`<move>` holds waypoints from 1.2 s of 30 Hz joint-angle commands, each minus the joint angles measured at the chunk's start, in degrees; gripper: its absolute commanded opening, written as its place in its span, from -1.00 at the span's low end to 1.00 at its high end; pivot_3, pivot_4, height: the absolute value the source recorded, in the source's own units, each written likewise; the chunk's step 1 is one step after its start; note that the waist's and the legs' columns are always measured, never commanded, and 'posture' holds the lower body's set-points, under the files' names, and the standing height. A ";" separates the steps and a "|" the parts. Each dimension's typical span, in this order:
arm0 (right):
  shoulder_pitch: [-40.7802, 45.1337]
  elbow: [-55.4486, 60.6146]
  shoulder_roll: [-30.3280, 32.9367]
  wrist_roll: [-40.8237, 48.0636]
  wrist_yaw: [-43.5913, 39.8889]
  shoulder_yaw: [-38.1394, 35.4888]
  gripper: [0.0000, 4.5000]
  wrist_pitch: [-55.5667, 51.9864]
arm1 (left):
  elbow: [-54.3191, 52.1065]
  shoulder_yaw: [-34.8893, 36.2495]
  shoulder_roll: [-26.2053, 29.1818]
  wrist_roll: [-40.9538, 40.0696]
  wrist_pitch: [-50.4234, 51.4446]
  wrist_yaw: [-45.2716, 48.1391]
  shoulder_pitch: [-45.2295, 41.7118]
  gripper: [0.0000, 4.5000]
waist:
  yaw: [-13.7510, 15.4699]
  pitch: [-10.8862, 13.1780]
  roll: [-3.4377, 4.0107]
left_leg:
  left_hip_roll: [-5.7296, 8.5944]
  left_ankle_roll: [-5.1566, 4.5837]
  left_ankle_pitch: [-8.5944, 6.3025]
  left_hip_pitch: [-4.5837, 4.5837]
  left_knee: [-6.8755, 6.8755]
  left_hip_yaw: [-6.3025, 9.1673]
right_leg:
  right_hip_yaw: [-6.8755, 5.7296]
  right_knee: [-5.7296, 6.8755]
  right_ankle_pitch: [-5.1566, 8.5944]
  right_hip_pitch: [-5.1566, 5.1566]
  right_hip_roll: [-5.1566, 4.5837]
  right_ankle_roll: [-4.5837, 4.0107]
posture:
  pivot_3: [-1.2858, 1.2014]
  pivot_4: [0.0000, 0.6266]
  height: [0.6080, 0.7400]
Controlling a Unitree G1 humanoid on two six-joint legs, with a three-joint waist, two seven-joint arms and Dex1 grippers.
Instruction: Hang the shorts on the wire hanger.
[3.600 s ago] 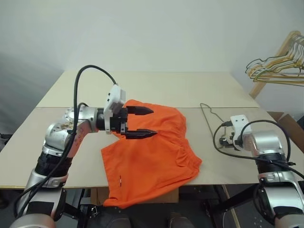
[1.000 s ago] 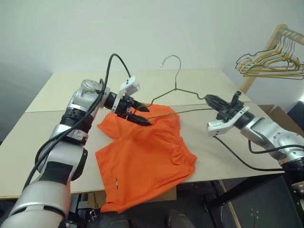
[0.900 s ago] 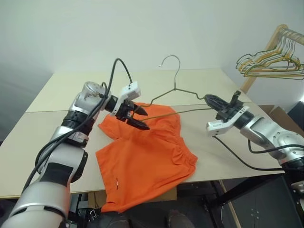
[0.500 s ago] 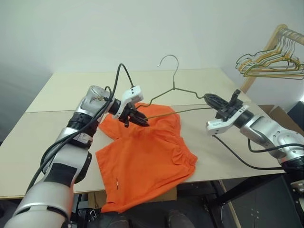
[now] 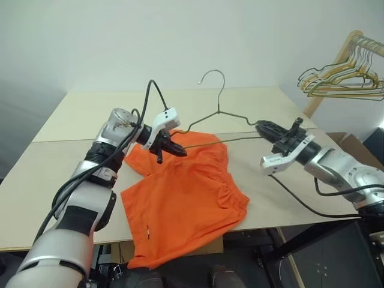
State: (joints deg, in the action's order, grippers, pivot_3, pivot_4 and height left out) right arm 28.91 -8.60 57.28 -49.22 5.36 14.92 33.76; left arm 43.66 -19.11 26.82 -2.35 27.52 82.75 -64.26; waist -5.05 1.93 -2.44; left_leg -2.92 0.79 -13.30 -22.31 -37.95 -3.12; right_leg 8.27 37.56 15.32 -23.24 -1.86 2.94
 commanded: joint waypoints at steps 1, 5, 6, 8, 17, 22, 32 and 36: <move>-0.09 1.96 1.65 3.59 -0.99 -2.96 -0.06 4.07 | -0.21 2.28 0.33 -0.43 -0.39 -0.76 -2.50 -1.00 | -0.01 0.00 0.00 | 0.00 0.00 0.00 0.00 0.00 0.01 | 0.00 0.00 0.00 0.02 0.00 0.00 | 0.06 -1.00 1.00; -0.66 2.04 3.28 12.33 -7.82 -3.73 0.55 7.76 | -1.08 2.39 0.90 0.29 -1.67 -2.31 -1.97 -1.00 | 0.00 0.00 -0.01 | 0.08 -0.01 0.00 0.03 0.00 0.01 | -0.02 0.01 0.01 0.06 -0.09 0.04 | 0.07 -1.00 1.00; -1.79 3.39 3.43 19.48 -13.53 -3.88 0.70 5.33 | -1.72 2.23 1.36 0.73 -4.00 -2.55 -1.39 -1.00 | 0.02 0.00 -0.01 | 0.08 -0.01 0.01 0.04 0.00 0.01 | -0.02 0.00 0.01 0.07 -0.10 0.04 | 0.07 -1.00 1.00; -4.19 7.50 4.40 34.72 -26.21 -4.50 0.99 -2.25 | -3.21 1.19 2.55 2.55 -11.20 -3.36 0.23 -1.00 | 0.06 0.02 -0.03 | 0.08 -0.01 0.01 0.06 0.00 0.06 | -0.04 -0.02 0.00 0.15 -0.10 0.05 | 0.07 -1.00 1.00; 1.25 21.25 7.23 73.52 -58.98 -8.31 0.99 -45.65 | -7.87 1.38 3.80 3.14 -19.01 -1.46 3.24 -1.00 | 1.19 0.05 -0.06 | 0.09 -0.06 -0.02 0.59 -0.11 0.15 | -0.22 -0.11 0.01 0.88 -0.21 0.14 | 0.09 -1.00 1.00; 11.29 20.47 6.24 70.83 -65.24 -2.47 0.99 -62.42 | -11.77 1.59 4.46 2.89 -18.67 -0.31 5.15 -1.00 | 2.33 0.04 -0.05 | 0.06 -0.07 -0.01 0.29 -0.11 0.15 | -0.28 0.00 0.02 0.47 -0.19 0.11 | 0.10 -1.00 1.00; 21.63 12.29 2.53 59.93 -76.01 8.85 0.99 -70.47 | -13.53 1.96 4.50 2.45 -17.89 -0.20 5.72 -1.00 | 5.07 0.03 -0.02 | 0.07 -0.16 -0.04 -1.11 -0.59 0.14 | -0.33 0.46 0.04 -1.00 -0.18 0.08 | 0.11 -1.00 1.00; 23.07 10.08 0.84 57.42 -78.23 9.47 0.74 -70.80 | -14.53 1.98 4.76 2.07 -17.41 -0.22 6.33 -1.00 | 5.83 0.04 -0.01 | 0.07 -0.25 -0.10 -1.31 -0.95 0.18 | -0.43 0.53 0.03 -1.03 -0.19 0.11 | 0.12 -1.00 1.00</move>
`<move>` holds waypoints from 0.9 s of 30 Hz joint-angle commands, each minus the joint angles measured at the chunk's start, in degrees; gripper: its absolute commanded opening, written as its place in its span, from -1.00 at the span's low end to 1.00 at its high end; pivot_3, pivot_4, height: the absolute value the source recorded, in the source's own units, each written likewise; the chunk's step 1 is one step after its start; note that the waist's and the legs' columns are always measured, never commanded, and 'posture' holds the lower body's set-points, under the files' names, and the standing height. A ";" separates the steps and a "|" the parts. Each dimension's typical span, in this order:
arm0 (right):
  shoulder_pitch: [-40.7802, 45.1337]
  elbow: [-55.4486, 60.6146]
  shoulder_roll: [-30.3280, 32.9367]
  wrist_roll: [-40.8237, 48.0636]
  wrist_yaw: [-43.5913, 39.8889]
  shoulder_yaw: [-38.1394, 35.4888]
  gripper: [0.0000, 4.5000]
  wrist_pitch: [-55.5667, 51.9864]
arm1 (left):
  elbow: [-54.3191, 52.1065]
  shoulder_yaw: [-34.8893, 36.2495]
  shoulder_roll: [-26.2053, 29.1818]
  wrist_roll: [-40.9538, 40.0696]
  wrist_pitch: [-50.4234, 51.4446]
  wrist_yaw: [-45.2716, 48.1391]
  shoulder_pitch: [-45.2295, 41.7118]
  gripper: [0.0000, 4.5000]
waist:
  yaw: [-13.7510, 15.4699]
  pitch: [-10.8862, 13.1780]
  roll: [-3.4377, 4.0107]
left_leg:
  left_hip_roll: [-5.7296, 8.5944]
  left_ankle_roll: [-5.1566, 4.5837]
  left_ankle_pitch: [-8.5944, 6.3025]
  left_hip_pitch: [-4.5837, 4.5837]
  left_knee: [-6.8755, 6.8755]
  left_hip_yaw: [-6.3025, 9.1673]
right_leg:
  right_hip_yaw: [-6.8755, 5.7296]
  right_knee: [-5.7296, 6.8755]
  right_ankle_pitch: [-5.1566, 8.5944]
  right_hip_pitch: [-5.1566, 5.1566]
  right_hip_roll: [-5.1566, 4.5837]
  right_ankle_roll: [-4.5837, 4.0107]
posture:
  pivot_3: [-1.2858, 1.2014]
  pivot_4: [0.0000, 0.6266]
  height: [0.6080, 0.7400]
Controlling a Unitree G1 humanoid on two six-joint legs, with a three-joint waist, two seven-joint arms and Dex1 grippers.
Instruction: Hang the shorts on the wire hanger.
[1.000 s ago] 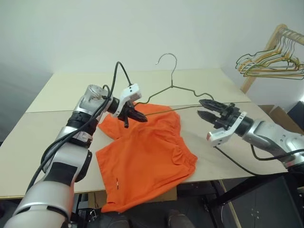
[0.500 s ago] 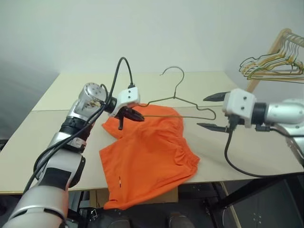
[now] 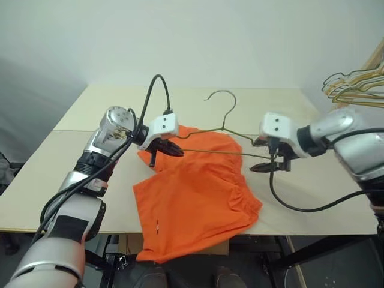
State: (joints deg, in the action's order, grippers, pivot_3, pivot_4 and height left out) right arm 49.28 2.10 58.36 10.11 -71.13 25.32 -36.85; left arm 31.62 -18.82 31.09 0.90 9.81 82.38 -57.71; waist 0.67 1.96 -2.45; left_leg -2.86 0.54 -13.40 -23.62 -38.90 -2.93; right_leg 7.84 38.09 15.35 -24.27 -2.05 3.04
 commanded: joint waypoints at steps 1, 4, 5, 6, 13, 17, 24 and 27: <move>2.90 -0.95 -0.43 -2.37 -2.53 -0.78 0.59 0.17 | -2.66 1.70 0.52 -1.37 0.54 0.20 -0.15 -1.00 | 0.16 0.00 0.01 | 0.00 0.00 0.00 -0.02 -0.05 0.00 | -0.01 0.00 -0.01 0.01 0.00 0.01 | 0.12 -1.00 1.00; 3.13 -1.57 -1.16 -3.74 -3.69 -0.45 0.14 0.58 | -3.10 1.71 0.64 -1.68 0.81 0.24 0.01 -1.00 | 0.35 0.00 0.00 | 0.00 0.00 0.00 -0.03 -0.09 0.02 | -0.06 0.01 -0.03 0.03 0.00 0.03 | 0.11 -1.00 1.00; 3.21 -1.81 -1.46 -4.16 -3.82 -0.42 0.04 0.58 | -3.19 1.67 0.69 -1.74 0.77 0.26 0.04 -1.00 | 0.40 0.00 0.01 | 0.00 0.00 0.00 -0.03 -0.09 0.03 | -0.07 0.01 -0.04 0.04 0.00 0.03 | 0.11 -1.00 1.00; 3.25 -1.99 -1.71 -4.60 -4.03 -0.42 -0.13 0.63 | -3.25 1.63 0.73 -1.80 0.73 0.28 0.07 -1.00 | 0.44 0.00 0.00 | 0.00 0.00 0.00 -0.02 -0.11 0.04 | -0.08 0.02 -0.04 0.04 0.00 0.02 | 0.11 -1.00 1.00; 1.84 -1.86 -1.93 -6.23 -5.90 -1.21 -0.98 1.20 | -4.54 1.42 0.70 -2.66 0.41 1.53 0.69 -1.00 | 0.58 0.00 0.01 | 0.00 0.00 0.00 -0.03 -0.09 0.06 | -0.09 0.04 -0.04 0.02 0.00 0.02 | 0.10 -1.00 1.00; 0.00 -0.17 -1.05 -5.82 -6.69 -2.22 -0.98 0.80 | -5.08 1.76 1.06 -3.70 -3.97 3.58 2.53 -1.00 | 0.38 0.00 0.01 | 0.00 0.00 0.00 -0.03 -0.10 0.06 | -0.10 0.04 -0.04 0.03 0.00 0.02 | 0.08 -1.00 1.00; -7.80 6.89 1.66 -1.47 -5.53 -8.57 -1.00 -4.34 | 0.92 4.35 0.42 -7.55 -7.81 7.69 0.31 -0.25 | 0.13 0.00 0.01 | -0.01 0.00 0.00 -0.07 -0.18 0.10 | -0.16 0.05 -0.04 0.05 -0.01 0.01 | 0.07 -1.00 1.00; -14.33 11.50 3.13 2.45 -3.51 -14.34 -1.00 -10.27 | 6.01 5.13 0.51 -6.26 -9.39 5.23 -1.71 0.17 | 0.21 0.00 0.01 | 0.00 0.00 0.00 -0.12 -0.25 0.25 | -0.29 0.04 -0.04 0.11 -0.01 0.01 | 0.09 -1.00 1.00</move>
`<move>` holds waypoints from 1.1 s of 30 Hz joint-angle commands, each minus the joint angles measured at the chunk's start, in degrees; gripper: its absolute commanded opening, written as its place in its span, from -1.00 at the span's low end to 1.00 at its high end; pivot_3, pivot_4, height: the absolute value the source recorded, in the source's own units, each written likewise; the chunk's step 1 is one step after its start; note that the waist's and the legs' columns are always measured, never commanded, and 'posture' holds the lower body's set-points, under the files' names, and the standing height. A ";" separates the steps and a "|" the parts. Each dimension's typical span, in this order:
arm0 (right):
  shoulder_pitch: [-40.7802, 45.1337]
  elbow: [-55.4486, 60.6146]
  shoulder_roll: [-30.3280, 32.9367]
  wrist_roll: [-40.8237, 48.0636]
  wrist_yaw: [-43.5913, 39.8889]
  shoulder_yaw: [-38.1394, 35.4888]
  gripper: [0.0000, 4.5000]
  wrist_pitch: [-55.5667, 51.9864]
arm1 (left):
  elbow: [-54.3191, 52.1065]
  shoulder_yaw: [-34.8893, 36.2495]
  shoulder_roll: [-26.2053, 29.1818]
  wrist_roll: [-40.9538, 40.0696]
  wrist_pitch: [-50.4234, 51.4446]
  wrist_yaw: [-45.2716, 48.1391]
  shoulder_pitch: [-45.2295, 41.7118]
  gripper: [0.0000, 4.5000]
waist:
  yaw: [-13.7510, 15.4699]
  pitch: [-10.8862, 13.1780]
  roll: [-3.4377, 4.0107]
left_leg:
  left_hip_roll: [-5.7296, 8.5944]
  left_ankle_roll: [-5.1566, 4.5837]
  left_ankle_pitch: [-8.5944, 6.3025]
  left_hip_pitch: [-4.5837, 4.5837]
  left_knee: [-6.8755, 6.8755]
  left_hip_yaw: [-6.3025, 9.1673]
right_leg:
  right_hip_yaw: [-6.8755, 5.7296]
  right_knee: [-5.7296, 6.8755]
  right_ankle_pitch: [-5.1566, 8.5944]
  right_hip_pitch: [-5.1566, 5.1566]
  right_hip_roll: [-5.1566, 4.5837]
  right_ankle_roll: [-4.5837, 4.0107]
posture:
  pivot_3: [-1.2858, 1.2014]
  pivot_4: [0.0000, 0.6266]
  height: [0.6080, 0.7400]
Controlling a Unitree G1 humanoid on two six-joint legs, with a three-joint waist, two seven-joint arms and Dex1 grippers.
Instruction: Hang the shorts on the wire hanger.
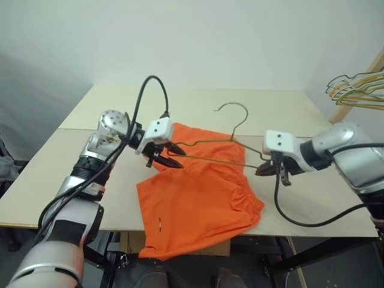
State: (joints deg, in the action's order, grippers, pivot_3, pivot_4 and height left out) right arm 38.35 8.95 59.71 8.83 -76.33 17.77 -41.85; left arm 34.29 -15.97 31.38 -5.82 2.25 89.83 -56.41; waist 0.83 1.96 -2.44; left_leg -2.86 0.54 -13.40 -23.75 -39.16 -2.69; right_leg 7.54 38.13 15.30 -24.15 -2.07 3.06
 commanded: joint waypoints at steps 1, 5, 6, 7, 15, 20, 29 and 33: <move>-6.43 6.54 2.41 5.30 2.41 -9.23 -1.00 -7.62 | 4.60 2.65 0.60 0.54 -1.90 -2.58 -3.34 0.35 | 0.07 0.00 0.00 | 0.00 0.00 0.00 0.00 0.00 0.02 | -0.01 0.00 0.00 0.01 0.00 0.00 | 0.09 -1.00 1.00; -20.11 11.97 3.70 9.86 6.47 -19.74 -1.00 -16.37 | 5.68 4.32 2.89 -0.36 -1.12 -2.19 -2.40 0.88 | -0.05 0.00 0.00 | 0.00 0.00 0.00 -0.02 0.00 0.17 | -0.10 0.02 0.00 0.01 0.00 -0.01 | 0.10 -1.00 1.00; -23.48 12.87 3.53 10.72 7.59 -22.74 -1.00 -18.58 | 5.07 4.88 3.39 -0.91 -0.23 -2.11 -1.75 0.98 | -0.03 0.00 0.00 | 0.01 0.00 0.00 -0.04 0.01 0.21 | -0.13 0.01 0.00 0.02 0.01 -0.01 | 0.10 -1.00 1.00; -26.14 13.64 3.37 11.50 8.42 -25.24 -1.00 -20.01 | 4.39 5.40 3.72 -1.53 0.52 -1.92 -1.16 0.98 | -0.02 0.00 0.00 | 0.01 0.00 0.00 -0.04 0.00 0.22 | -0.13 0.01 0.00 0.04 0.00 -0.01 | 0.10 -1.00 1.00; -40.53 14.70 -1.22 20.49 13.09 -46.22 -1.00 -44.35 | -11.53 11.52 3.61 -11.57 4.86 -0.65 9.21 0.98 | 0.41 -0.02 0.01 | 0.01 -0.06 0.04 0.02 -0.14 0.40 | -0.29 0.09 -0.07 0.22 0.01 -0.02 | 0.12 -1.00 1.00; -47.89 9.80 0.89 26.93 11.65 -48.85 -1.00 -50.61 | -19.13 10.51 4.41 -13.22 8.69 -0.63 13.18 0.98 | 0.61 -0.02 0.01 | 0.01 -0.07 0.05 0.30 -0.19 0.41 | -0.30 0.06 -0.06 0.54 0.00 -0.01 | 0.11 -1.00 1.00; -46.89 4.25 3.66 35.55 12.90 -40.01 -1.00 -50.65 | -23.55 9.41 4.16 -14.50 12.23 -0.79 14.68 0.98 | -0.32 -0.03 0.03 | 0.00 -0.06 0.04 0.85 -0.09 0.45 | -0.36 -0.11 0.24 1.12 0.00 0.44 | 0.11 -1.00 1.00; -44.72 1.72 4.66 36.56 13.56 -34.95 -1.00 -50.53 | -24.20 9.26 4.67 -14.88 12.74 -0.68 14.84 0.98 | -0.17 -0.03 0.03 | 0.01 -0.07 0.03 0.83 -0.07 0.46 | -0.36 -0.14 0.24 1.12 0.00 0.44 | 0.13 -1.00 1.00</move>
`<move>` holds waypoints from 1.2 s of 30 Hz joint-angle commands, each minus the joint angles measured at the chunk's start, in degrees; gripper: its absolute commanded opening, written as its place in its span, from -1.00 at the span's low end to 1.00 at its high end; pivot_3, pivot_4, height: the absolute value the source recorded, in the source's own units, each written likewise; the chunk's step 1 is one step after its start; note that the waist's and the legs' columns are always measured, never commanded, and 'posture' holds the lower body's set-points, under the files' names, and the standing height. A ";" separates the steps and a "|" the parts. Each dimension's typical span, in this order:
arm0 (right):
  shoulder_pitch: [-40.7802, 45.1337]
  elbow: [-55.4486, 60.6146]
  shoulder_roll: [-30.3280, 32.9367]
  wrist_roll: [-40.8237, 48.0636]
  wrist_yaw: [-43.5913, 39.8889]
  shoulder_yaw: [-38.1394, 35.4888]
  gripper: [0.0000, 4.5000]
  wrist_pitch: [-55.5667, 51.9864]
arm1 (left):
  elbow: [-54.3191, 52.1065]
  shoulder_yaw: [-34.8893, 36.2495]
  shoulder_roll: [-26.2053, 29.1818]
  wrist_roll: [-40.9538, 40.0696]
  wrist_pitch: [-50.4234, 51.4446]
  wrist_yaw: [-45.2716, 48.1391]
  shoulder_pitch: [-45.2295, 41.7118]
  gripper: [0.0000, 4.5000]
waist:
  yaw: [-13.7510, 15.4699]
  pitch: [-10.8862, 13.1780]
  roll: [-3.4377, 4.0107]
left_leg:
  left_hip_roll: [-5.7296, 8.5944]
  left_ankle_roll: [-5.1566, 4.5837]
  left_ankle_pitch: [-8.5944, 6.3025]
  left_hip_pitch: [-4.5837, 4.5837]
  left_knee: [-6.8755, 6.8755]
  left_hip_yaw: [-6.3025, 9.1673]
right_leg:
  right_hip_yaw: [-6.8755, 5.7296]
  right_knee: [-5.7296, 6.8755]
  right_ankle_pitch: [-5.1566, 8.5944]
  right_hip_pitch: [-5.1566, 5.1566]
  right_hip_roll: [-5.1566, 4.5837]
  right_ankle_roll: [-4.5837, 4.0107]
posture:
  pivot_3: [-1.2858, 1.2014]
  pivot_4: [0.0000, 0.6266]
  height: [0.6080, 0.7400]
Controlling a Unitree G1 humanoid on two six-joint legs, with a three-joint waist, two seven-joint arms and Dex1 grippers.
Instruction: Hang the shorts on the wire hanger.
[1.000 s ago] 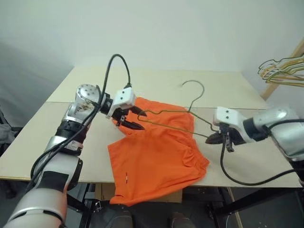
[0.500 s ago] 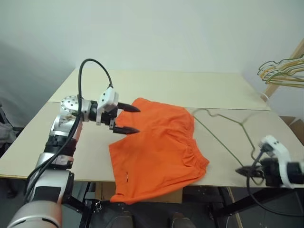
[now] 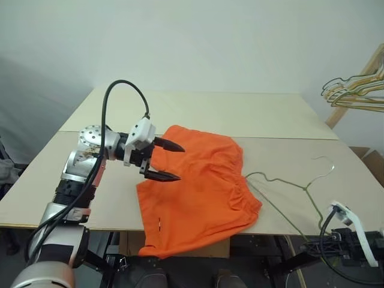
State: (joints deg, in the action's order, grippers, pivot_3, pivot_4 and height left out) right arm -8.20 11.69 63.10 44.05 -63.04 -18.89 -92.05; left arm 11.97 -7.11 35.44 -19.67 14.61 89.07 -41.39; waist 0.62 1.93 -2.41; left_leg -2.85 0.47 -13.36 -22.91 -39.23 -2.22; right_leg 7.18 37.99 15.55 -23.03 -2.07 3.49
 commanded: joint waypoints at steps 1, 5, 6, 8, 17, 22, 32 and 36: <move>2.65 -1.82 1.45 1.39 0.29 2.45 -1.00 -0.16 | -2.11 0.40 0.79 -1.12 0.49 0.14 -0.09 0.98 | 0.08 0.00 0.00 | 0.00 0.00 0.00 0.00 0.00 0.00 | 0.01 0.00 0.00 0.00 0.00 0.00 | 0.13 -1.00 1.00; 5.20 -3.99 3.58 2.47 -1.31 5.87 -1.00 0.52 | -2.87 0.45 1.33 -1.42 0.84 0.06 0.30 0.98 | 0.18 0.00 0.00 | 0.01 0.00 0.00 0.01 0.00 0.00 | 0.00 0.00 0.00 0.00 0.00 0.01 | 0.14 -1.00 1.00; 5.50 -4.39 3.96 2.62 -1.56 6.49 -1.00 1.02 | -3.00 0.43 1.42 -1.46 0.88 0.00 0.39 0.98 | 0.22 0.00 0.00 | 0.00 0.00 0.00 0.00 0.00 0.00 | 0.00 0.00 0.00 0.00 0.00 0.01 | 0.15 -1.00 1.00; 6.64 -5.46 4.68 2.99 -2.21 7.53 -1.00 2.02 | -3.52 0.44 1.58 -1.55 0.95 -0.27 0.78 0.98 | 0.32 0.00 0.00 | 0.00 0.00 0.00 0.00 0.00 0.00 | -0.01 -0.02 0.00 0.00 0.00 0.01 | 0.15 -1.00 1.00; 11.52 -6.90 6.95 4.91 -4.72 10.01 -1.00 3.50 | -4.61 0.81 1.90 -1.66 1.04 -1.61 1.82 0.98 | 0.71 0.00 0.00 | 0.00 0.00 0.00 -0.01 0.00 0.00 | -0.01 -0.02 0.00 -0.02 0.00 0.01 | 0.16 -1.00 1.00; 13.09 -7.09 7.87 6.94 -6.03 9.20 -1.00 2.77 | -5.37 0.95 2.28 -1.89 1.02 -1.98 2.69 0.98 | 1.38 0.00 0.00 | 0.00 0.00 0.00 -0.01 0.00 0.00 | -0.02 -0.03 0.00 -0.03 0.00 0.02 | 0.17 -1.00 1.00; 1.82 -0.14 11.35 12.59 -10.18 3.86 -1.00 2.97 | -5.91 1.05 3.03 -1.69 0.73 -2.75 3.33 0.98 | 2.95 0.00 0.00 | 0.00 0.00 0.00 -0.14 0.00 0.01 | -0.05 -0.04 0.01 -0.12 0.00 0.02 | 0.18 -1.00 1.00; -1.93 2.19 13.10 11.57 -9.52 6.29 -1.00 4.79 | -6.00 0.87 3.26 -1.73 0.54 -2.75 3.43 0.98 | 3.06 0.01 -0.01 | 0.00 0.00 0.00 -0.07 -0.01 0.01 | -0.05 -0.03 0.00 -0.10 -0.01 0.02 | 0.18 -1.00 1.00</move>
State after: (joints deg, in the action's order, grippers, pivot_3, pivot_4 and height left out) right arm -10.08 12.45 75.11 55.28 -72.15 -12.38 -88.65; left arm 7.66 -7.12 38.22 -20.39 15.28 86.54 -37.51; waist 3.68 1.94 -2.42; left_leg -2.86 0.47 -13.36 -22.97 -39.23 -2.21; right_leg 7.13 37.96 15.55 -23.12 -2.07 3.51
